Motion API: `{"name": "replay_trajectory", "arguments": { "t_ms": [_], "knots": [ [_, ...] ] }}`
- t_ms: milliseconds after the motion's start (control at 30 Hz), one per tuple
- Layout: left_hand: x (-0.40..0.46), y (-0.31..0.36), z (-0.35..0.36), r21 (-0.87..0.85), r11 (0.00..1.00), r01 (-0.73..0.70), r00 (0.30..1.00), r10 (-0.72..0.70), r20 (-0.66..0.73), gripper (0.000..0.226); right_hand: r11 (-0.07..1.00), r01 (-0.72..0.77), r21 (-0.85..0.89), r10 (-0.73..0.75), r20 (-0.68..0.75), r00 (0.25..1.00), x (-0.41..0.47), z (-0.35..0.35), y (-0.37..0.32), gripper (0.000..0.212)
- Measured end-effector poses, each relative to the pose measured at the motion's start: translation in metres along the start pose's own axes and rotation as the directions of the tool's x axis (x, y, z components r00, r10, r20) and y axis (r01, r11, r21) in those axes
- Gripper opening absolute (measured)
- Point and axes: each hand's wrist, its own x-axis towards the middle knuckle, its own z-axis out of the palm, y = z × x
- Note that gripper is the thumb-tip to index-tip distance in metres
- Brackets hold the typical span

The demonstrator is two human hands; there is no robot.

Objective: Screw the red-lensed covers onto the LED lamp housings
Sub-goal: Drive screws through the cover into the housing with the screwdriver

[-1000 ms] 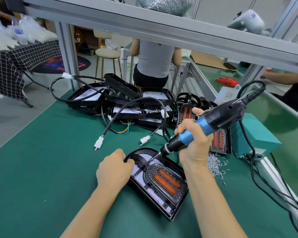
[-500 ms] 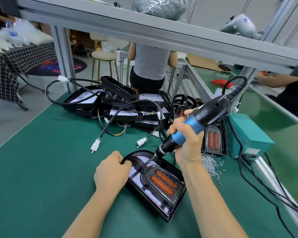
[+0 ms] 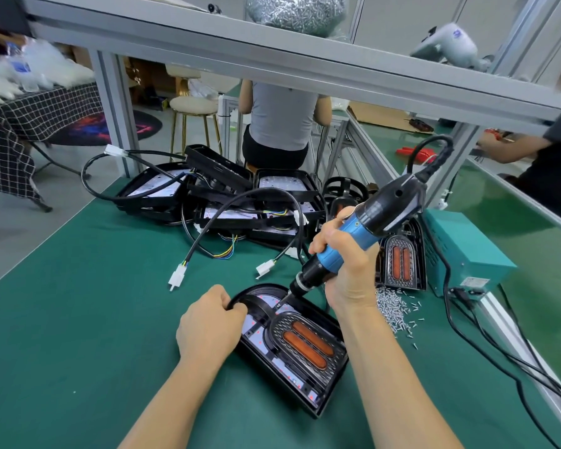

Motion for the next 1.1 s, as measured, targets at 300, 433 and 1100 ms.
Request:
{"name": "replay_trajectory", "arguments": {
  "t_ms": [300, 433, 1100],
  "knots": [
    [0.001, 0.002, 0.001, -0.012, 1.0, 0.016, 1.0, -0.016, 0.008, 0.016, 0.999, 0.01, -0.032, -0.01, 0.009, 1.0, 0.0, 0.001, 0.003, 0.031],
    [0.001, 0.005, 0.001, -0.035, 0.999, 0.033, 0.999, -0.032, 0.028, 0.018, 1.0, 0.016, -0.008, -0.016, 0.029, 0.999, -0.005, -0.002, 0.003, 0.026],
    [-0.044, 0.089, -0.063, -0.516, 0.639, -0.57, 0.817, 0.509, -0.272, 0.031, 0.966, -0.113, -0.232, 0.124, 0.033, 0.992, 0.003, 0.008, -0.012, 0.028]
  ]
}}
